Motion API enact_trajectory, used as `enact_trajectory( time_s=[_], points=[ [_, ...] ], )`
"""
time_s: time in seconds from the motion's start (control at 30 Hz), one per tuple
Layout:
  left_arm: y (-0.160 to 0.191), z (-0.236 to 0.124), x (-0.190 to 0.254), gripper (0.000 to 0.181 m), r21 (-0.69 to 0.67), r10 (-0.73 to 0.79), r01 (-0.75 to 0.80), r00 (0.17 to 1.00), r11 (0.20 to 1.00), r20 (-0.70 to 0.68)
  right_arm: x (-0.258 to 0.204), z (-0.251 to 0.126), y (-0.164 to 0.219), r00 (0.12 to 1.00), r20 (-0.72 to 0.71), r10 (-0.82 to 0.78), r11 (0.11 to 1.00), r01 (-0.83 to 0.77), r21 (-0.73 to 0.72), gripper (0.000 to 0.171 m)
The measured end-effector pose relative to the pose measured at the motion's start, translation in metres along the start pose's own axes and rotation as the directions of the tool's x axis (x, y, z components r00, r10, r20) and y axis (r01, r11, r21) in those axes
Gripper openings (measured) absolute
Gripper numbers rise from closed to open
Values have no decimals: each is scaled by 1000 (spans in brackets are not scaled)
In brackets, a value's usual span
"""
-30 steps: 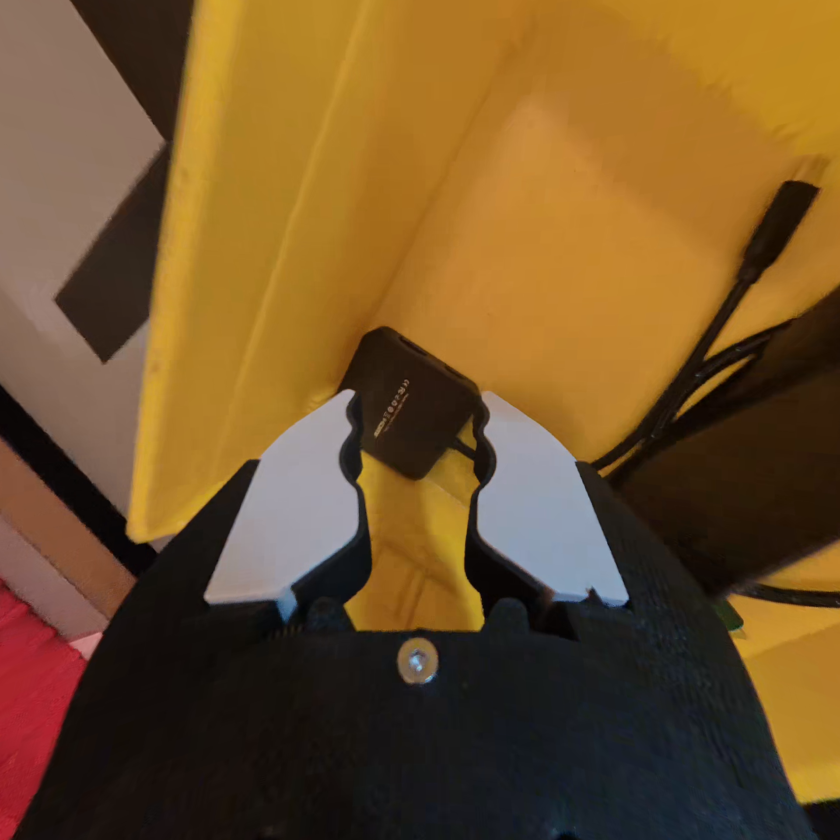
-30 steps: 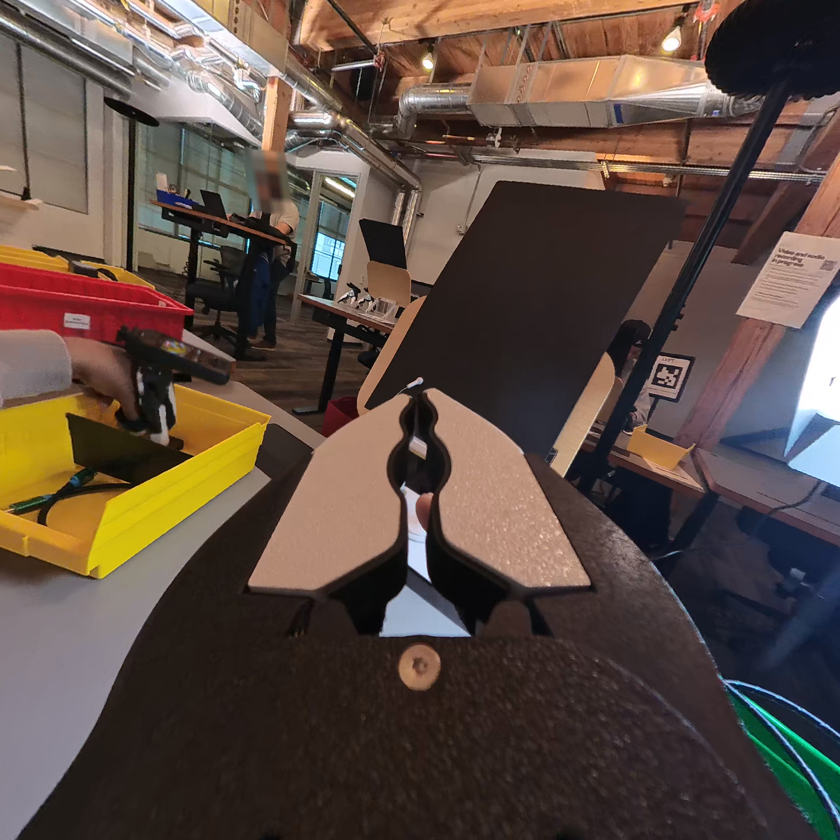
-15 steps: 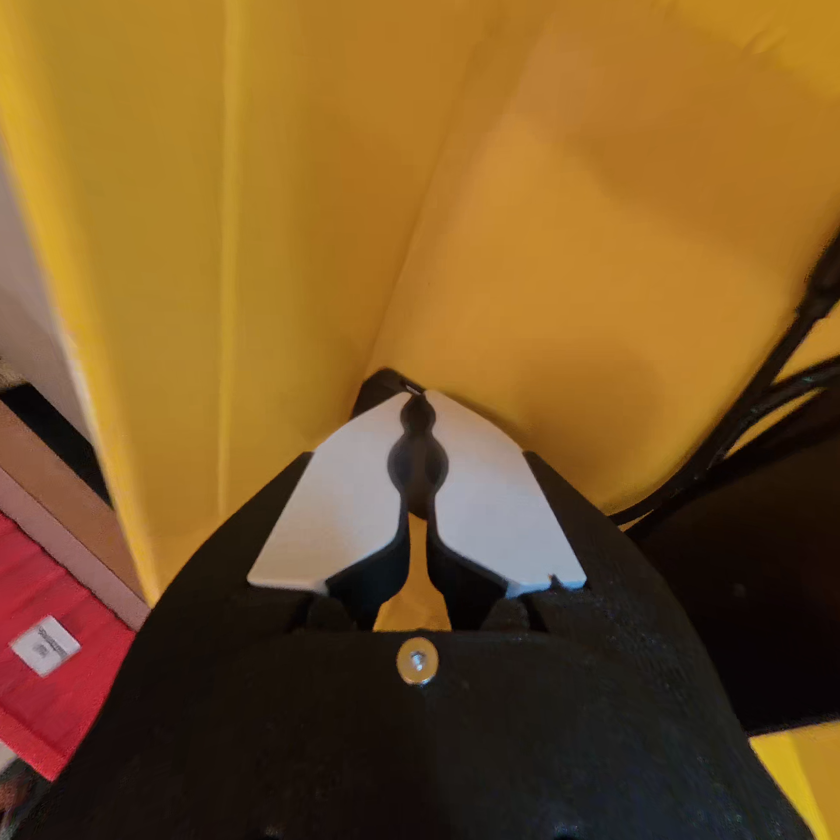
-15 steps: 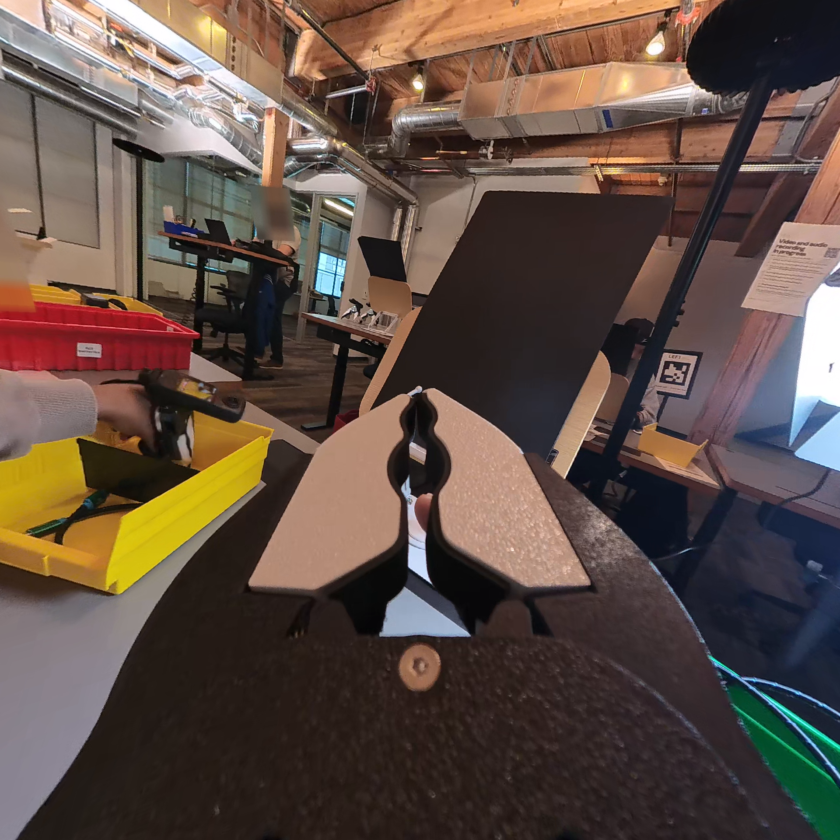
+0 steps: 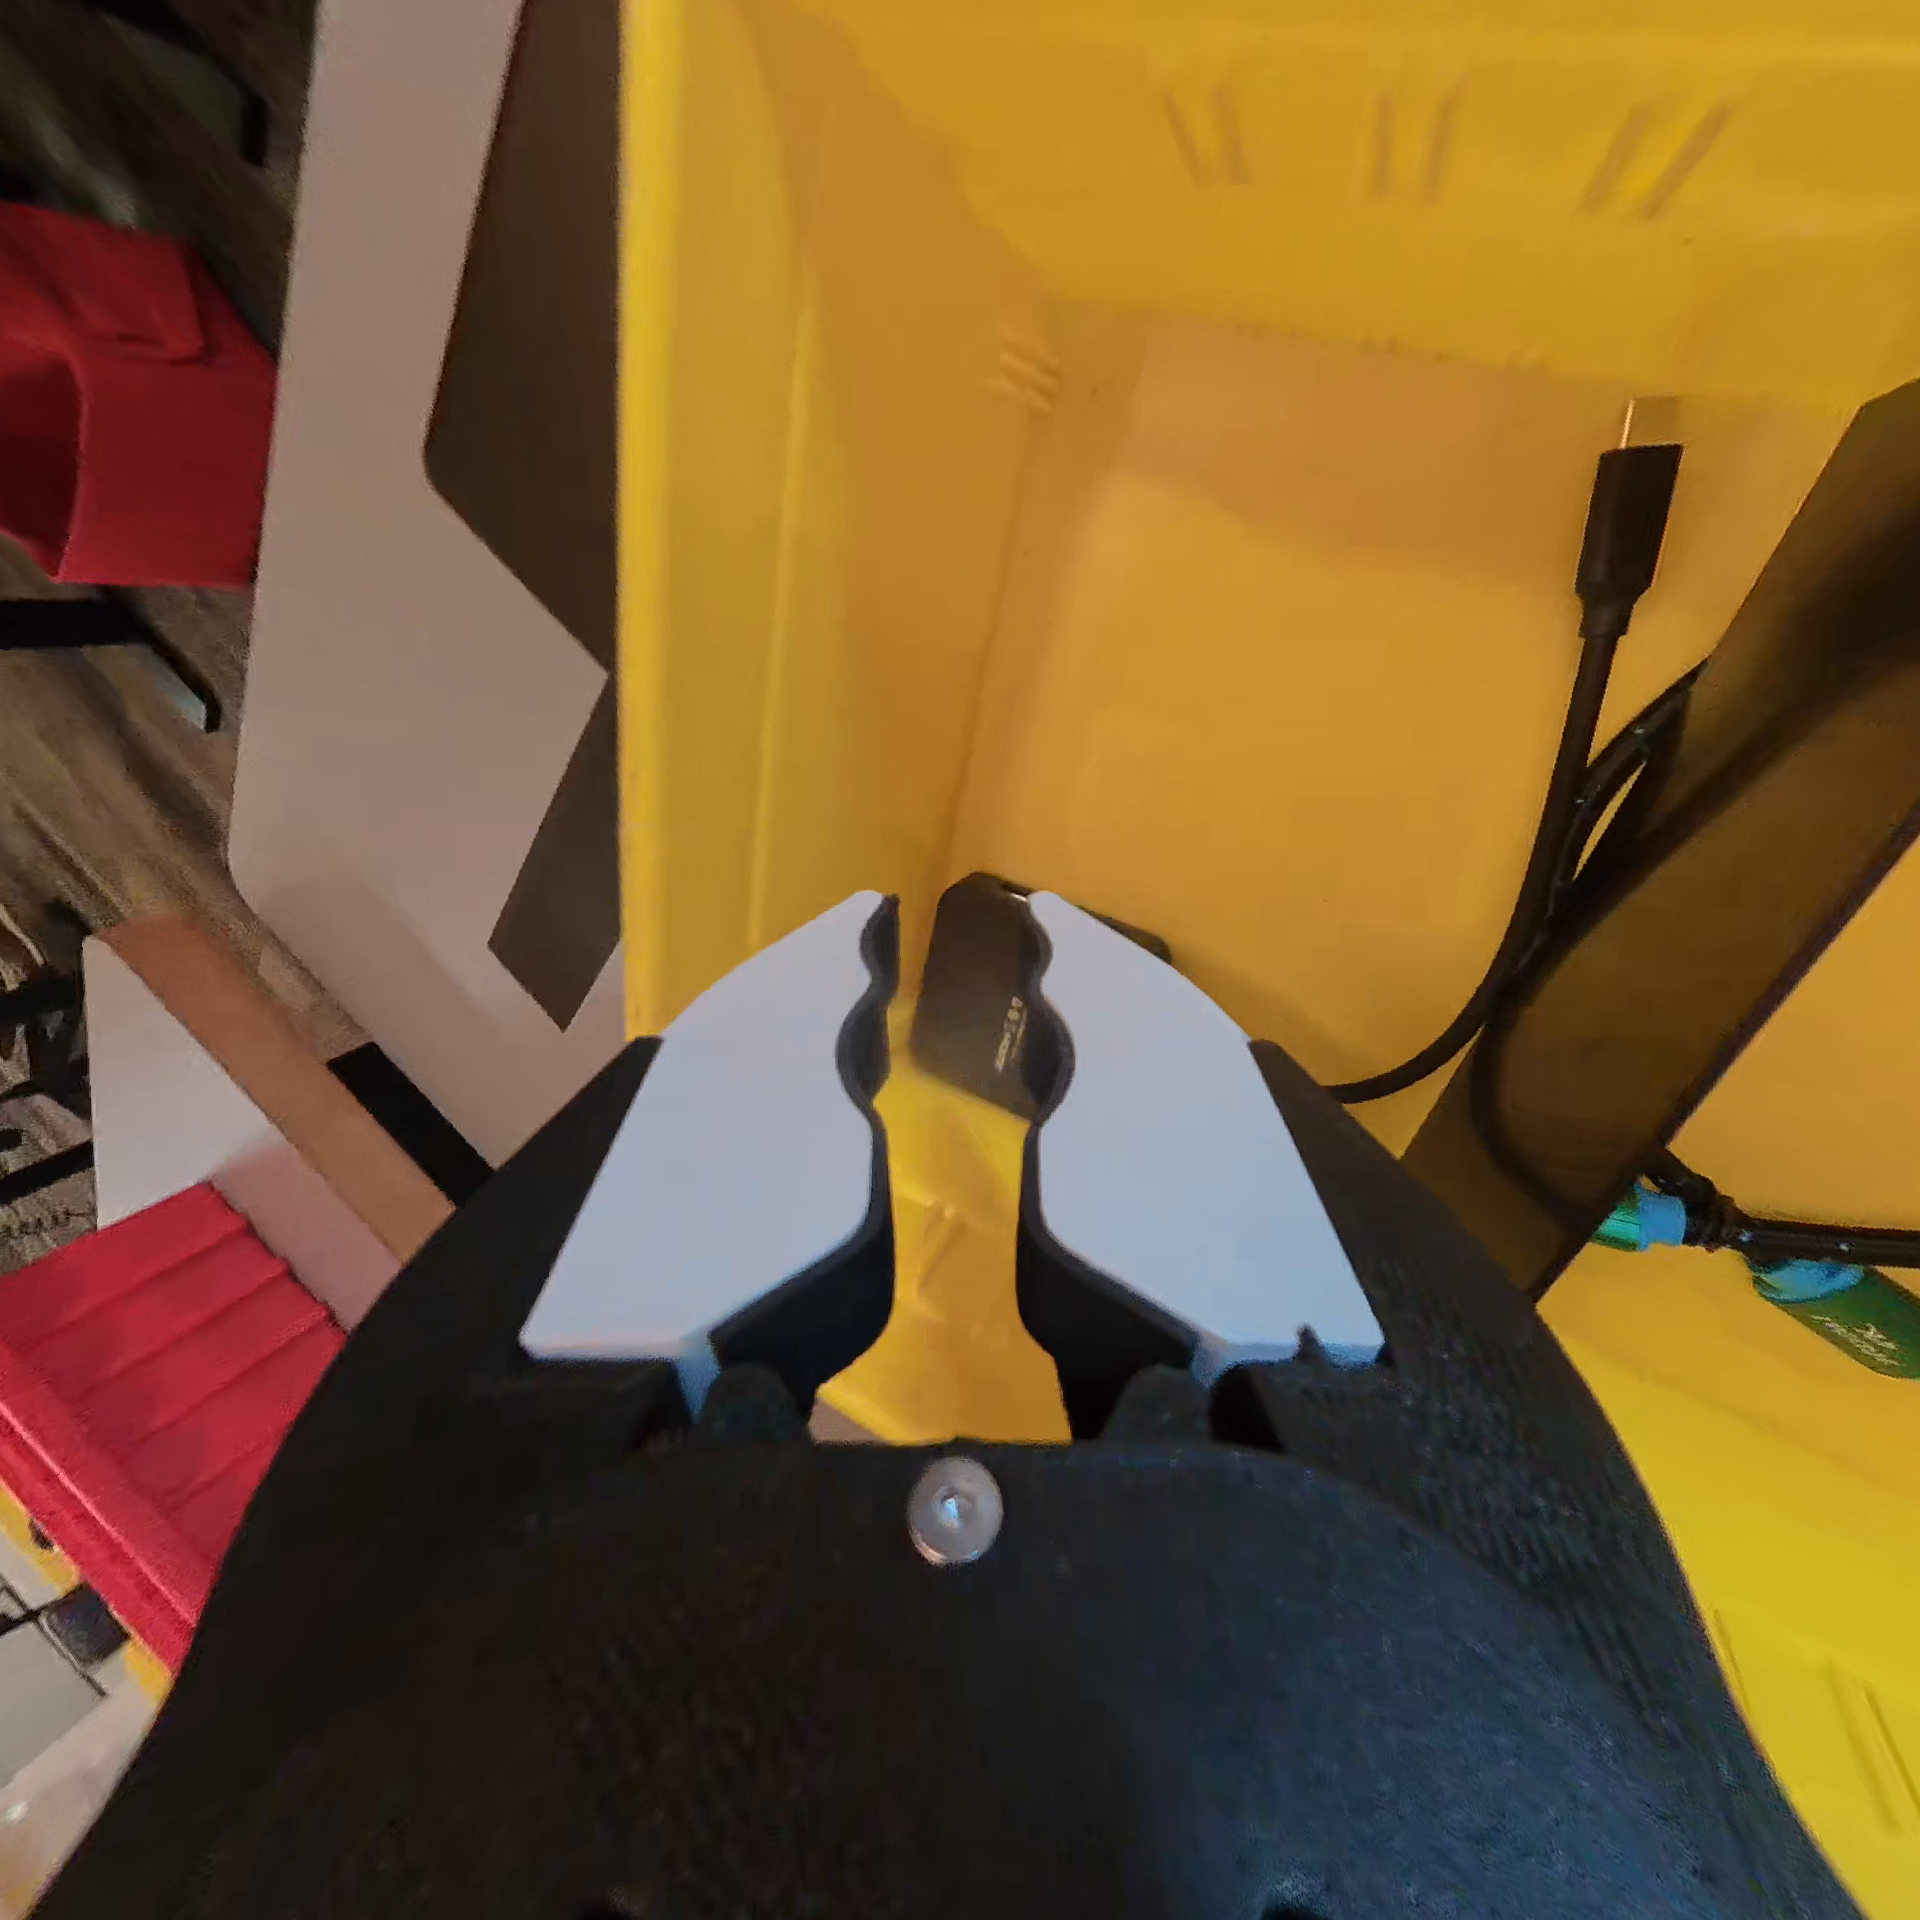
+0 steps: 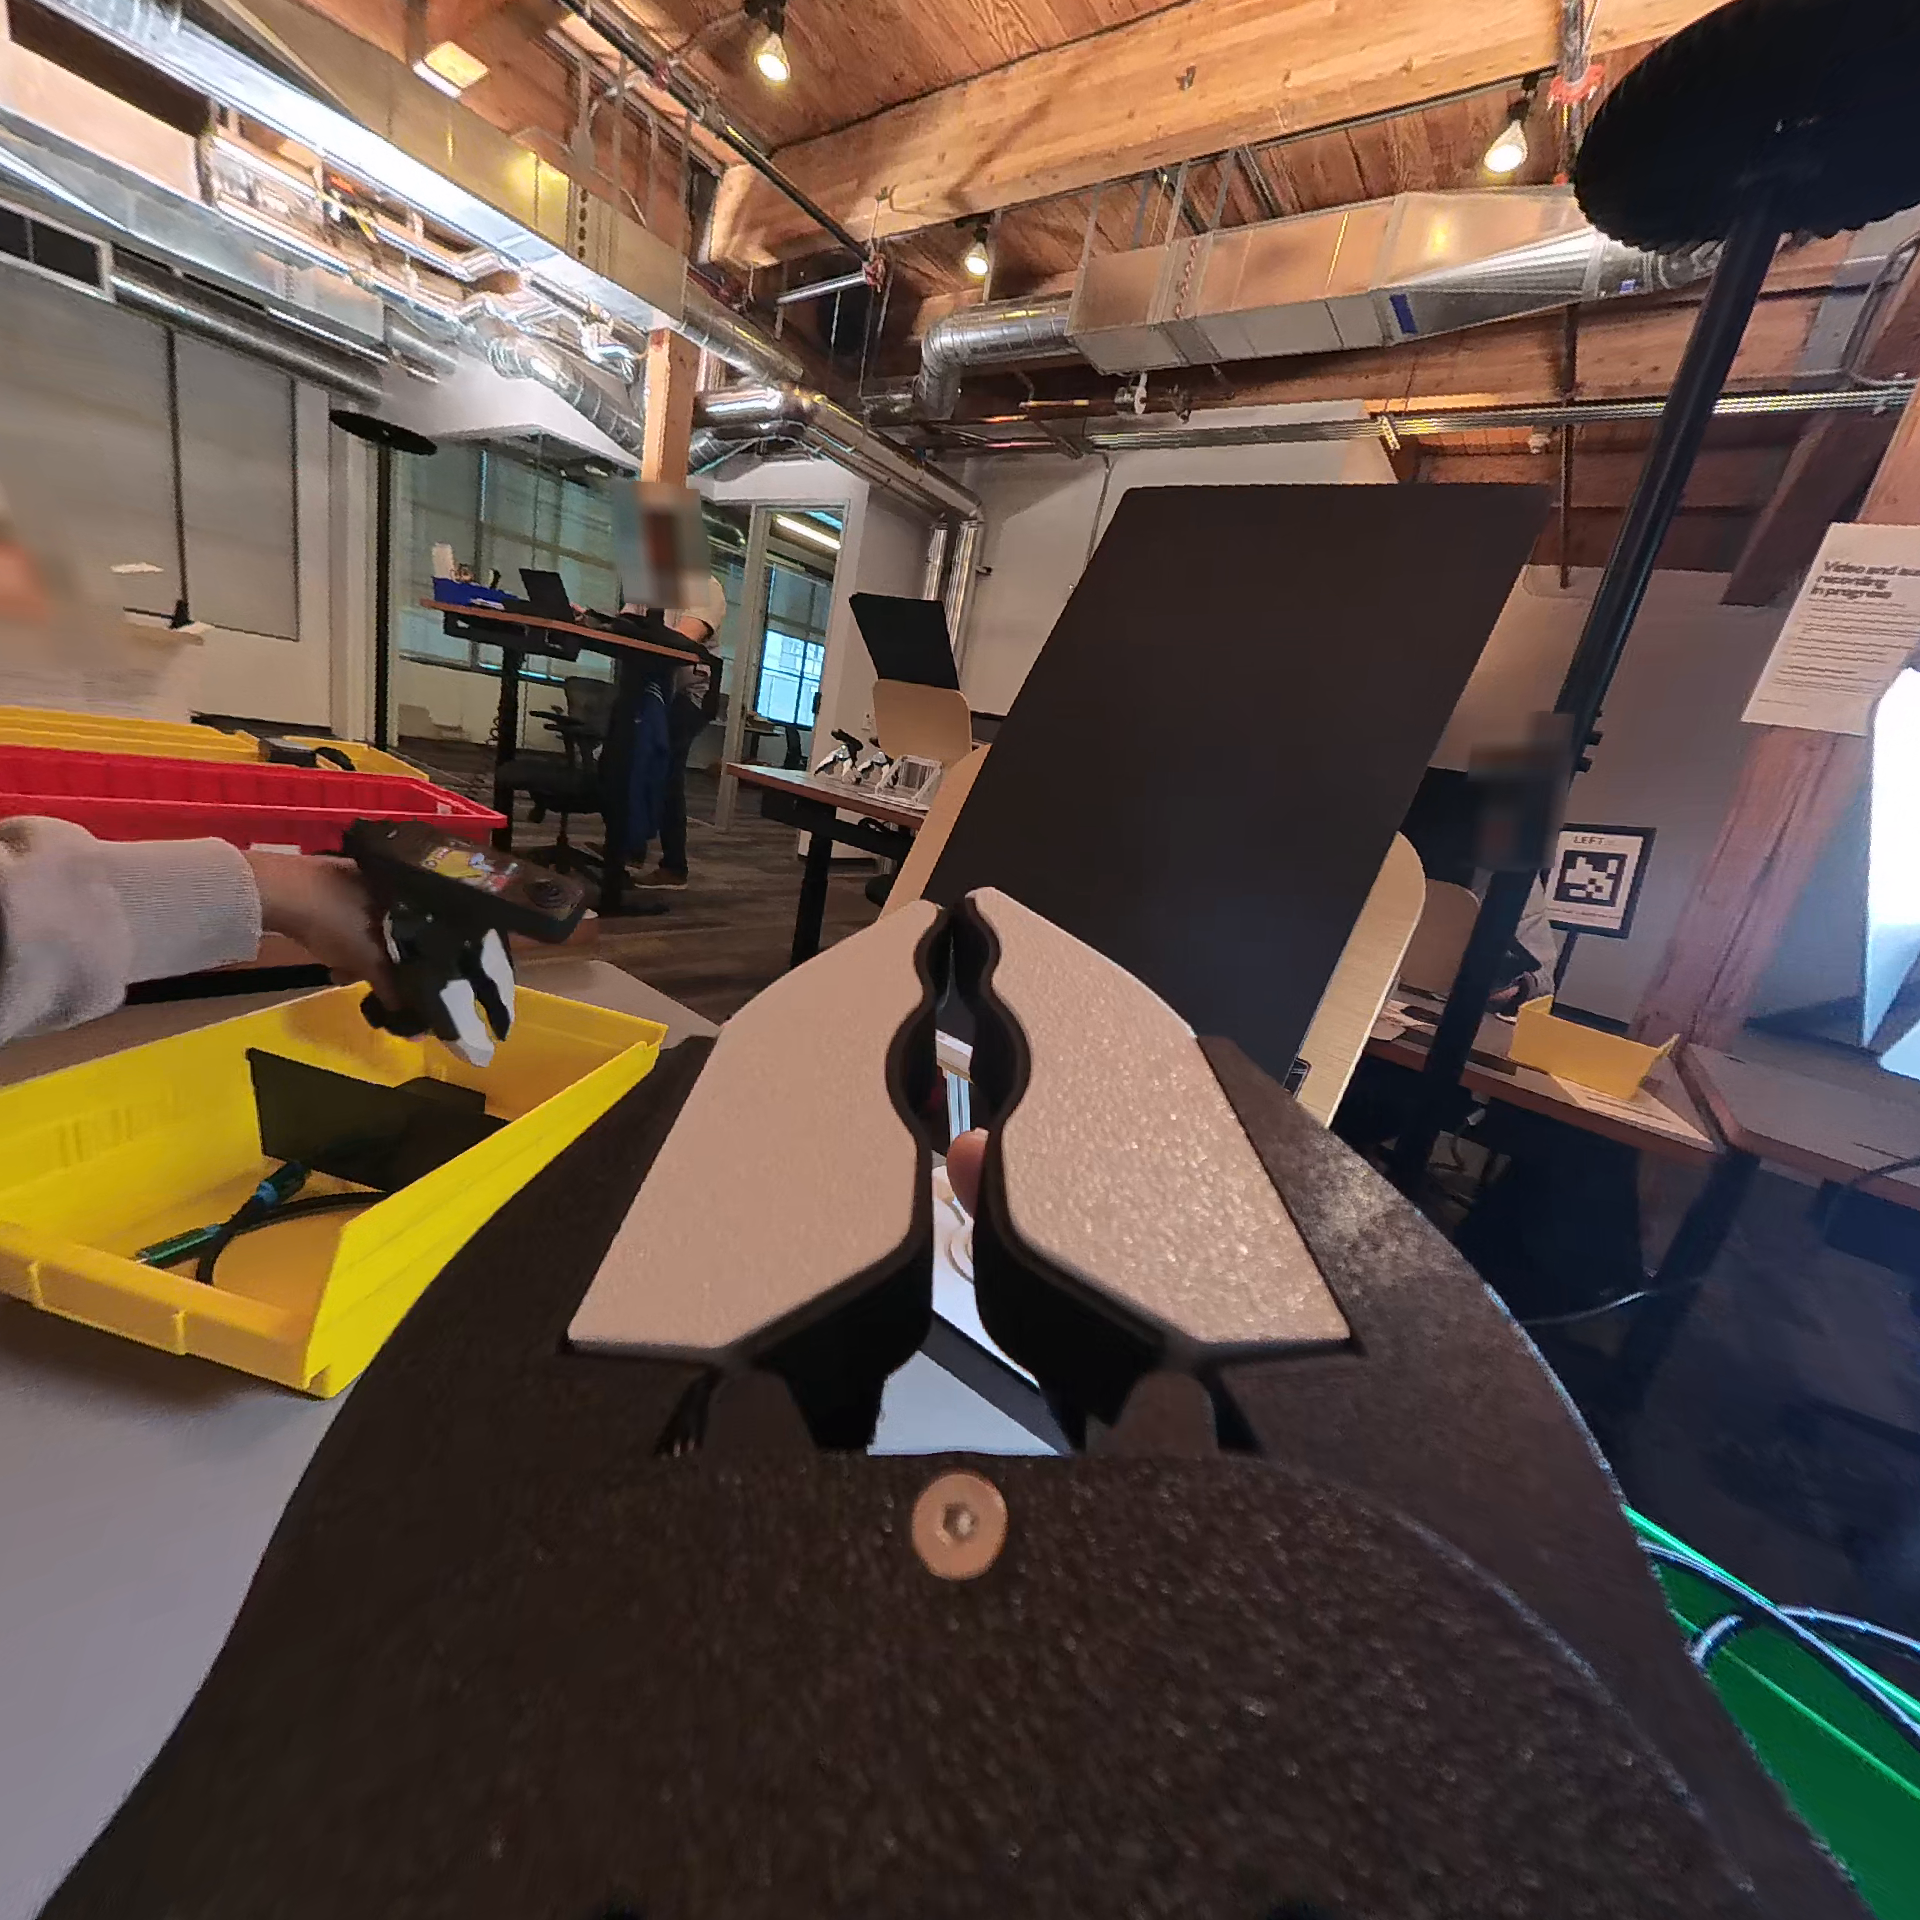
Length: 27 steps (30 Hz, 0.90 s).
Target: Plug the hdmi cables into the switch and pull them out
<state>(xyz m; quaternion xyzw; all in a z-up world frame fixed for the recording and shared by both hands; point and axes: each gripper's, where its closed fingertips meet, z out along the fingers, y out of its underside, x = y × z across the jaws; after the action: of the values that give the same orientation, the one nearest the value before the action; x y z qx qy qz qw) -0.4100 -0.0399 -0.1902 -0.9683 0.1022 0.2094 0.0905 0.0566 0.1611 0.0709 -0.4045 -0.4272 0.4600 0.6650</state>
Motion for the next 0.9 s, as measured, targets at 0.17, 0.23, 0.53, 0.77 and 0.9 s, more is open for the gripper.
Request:
enact_trajectory(
  time_s=[0.17,0.23,0.53,0.77,0.9],
  points=[
    [1,28,15,37,-46,89,-93,992,995,-87,1,2,5,1000,20,13,1000,-13,0,0],
    [7,42,24,43,-86,95,-108,985,990,-143,1,2,7,999,36,27,1000,-28,2,0],
    [13,56,39,0,-113,66,-94,972,989,-226,0,0,8,991,103,89,996,-91,8,1],
    [10,51,49,0,-82,81,-100,973,992,-216,1,-5,-4,993,95,73,996,-76,35,0],
    [1,40,34,1,-18,75,-78,989,997,-129,3,-6,-7,989,100,104,992,-110,54,0]
  ],
)
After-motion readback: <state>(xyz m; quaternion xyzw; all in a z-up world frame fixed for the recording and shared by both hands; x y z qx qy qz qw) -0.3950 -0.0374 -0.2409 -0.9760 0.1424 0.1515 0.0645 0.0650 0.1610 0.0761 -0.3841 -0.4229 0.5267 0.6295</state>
